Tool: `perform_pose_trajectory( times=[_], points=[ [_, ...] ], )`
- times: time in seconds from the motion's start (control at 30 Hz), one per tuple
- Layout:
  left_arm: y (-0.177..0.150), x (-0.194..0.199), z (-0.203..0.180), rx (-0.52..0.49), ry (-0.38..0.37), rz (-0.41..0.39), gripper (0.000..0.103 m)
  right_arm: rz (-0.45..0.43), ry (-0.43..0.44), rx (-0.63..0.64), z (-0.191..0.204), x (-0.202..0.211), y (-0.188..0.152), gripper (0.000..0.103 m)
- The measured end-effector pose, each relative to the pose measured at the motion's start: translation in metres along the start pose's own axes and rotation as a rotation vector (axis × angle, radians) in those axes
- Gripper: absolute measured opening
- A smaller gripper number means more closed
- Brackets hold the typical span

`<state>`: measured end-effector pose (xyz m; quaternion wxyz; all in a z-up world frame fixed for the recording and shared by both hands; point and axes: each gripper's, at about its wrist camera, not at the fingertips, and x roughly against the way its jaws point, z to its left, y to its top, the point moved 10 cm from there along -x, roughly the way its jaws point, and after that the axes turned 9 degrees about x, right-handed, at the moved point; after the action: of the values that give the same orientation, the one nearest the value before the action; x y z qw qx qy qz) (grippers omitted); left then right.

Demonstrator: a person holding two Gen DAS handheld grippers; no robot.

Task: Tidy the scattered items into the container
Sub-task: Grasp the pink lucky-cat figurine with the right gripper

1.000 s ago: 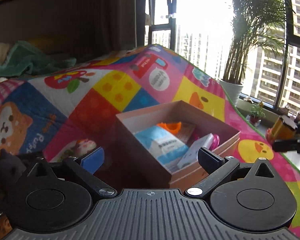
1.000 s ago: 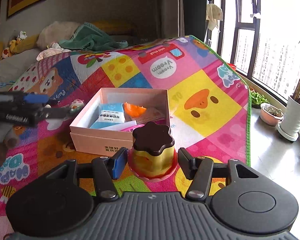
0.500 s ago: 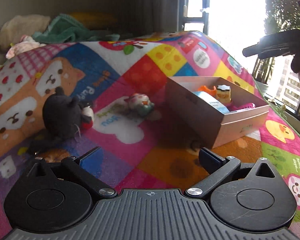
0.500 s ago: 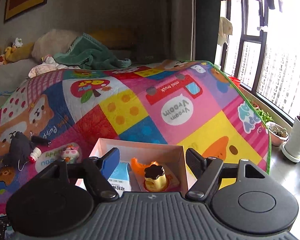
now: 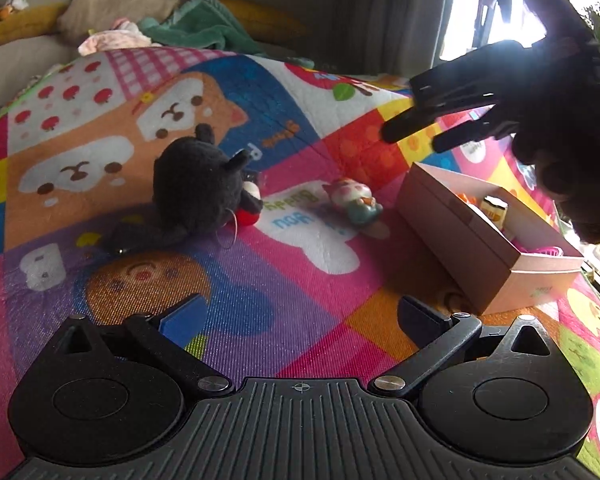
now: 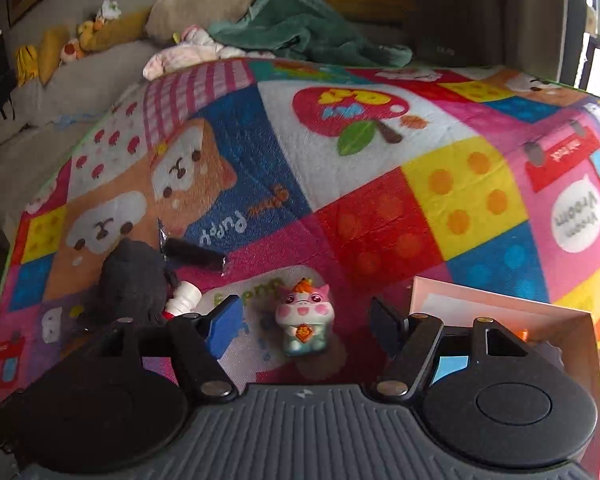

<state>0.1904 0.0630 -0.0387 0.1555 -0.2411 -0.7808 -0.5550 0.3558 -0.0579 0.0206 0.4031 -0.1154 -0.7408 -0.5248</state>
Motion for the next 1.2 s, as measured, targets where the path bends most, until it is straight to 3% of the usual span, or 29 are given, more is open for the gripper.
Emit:
perform_pose_trajectory(
  times=[0.17, 0.23, 0.33, 0.53, 0.57, 0.6, 0.8, 0.9, 0.97, 1.03, 1.1, 1.17, 1.2],
  points=[
    [-0.001, 0.002, -0.004, -0.026, 0.003, -0.015, 0.103, 0.057, -0.056, 0.054, 0.025, -0.055, 0.001, 0.071],
    [-0.001, 0.001, -0.004, -0.029, 0.005, -0.010, 0.103, 0.016, 0.017, 0.031, 0.038, -0.055, 0.009, 0.068],
    [-0.001, 0.000, -0.003, -0.021, 0.000, -0.006, 0.103, 0.000, 0.148, 0.026, 0.066, -0.057, 0.017, 0.054],
    [-0.001, -0.001, 0.001, 0.010, -0.009, 0.005, 0.103, 0.102, 0.191, 0.014, 0.092, -0.096, 0.006, 0.050],
    [-0.002, -0.002, 0.002, 0.013, -0.010, 0.008, 0.103, 0.122, 0.207, -0.001, 0.094, -0.100, 0.002, 0.038],
    [-0.002, -0.001, 0.001, 0.015, -0.012, 0.008, 0.103, 0.117, 0.204, -0.004, 0.093, -0.100, 0.000, 0.034],
    [-0.004, 0.001, -0.002, -0.005, -0.026, 0.007, 0.103, 0.113, 0.252, -0.005, 0.081, -0.049, -0.013, 0.034],
    [-0.008, 0.003, -0.014, -0.066, -0.047, 0.011, 0.103, 0.171, 0.339, 0.038, 0.078, -0.011, -0.032, 0.036],
    [-0.012, 0.004, -0.024, -0.116, -0.057, 0.014, 0.103, 0.129, 0.296, 0.066, 0.066, 0.008, -0.030, 0.047],
    [-0.013, 0.003, -0.027, -0.136, -0.058, 0.015, 0.103, 0.072, 0.178, 0.090, 0.046, 0.008, -0.022, 0.055],
    [-0.012, 0.002, -0.024, -0.118, -0.062, 0.021, 0.103, 0.053, 0.034, 0.094, 0.021, -0.009, -0.014, 0.067],
    [-0.011, 0.000, -0.019, -0.079, -0.074, 0.032, 0.103, 0.060, -0.046, 0.090, 0.007, -0.035, -0.012, 0.083],
    [-0.011, -0.001, -0.016, -0.059, -0.082, 0.037, 0.103, 0.067, -0.073, 0.090, 0.004, -0.046, -0.012, 0.084]
  ],
)
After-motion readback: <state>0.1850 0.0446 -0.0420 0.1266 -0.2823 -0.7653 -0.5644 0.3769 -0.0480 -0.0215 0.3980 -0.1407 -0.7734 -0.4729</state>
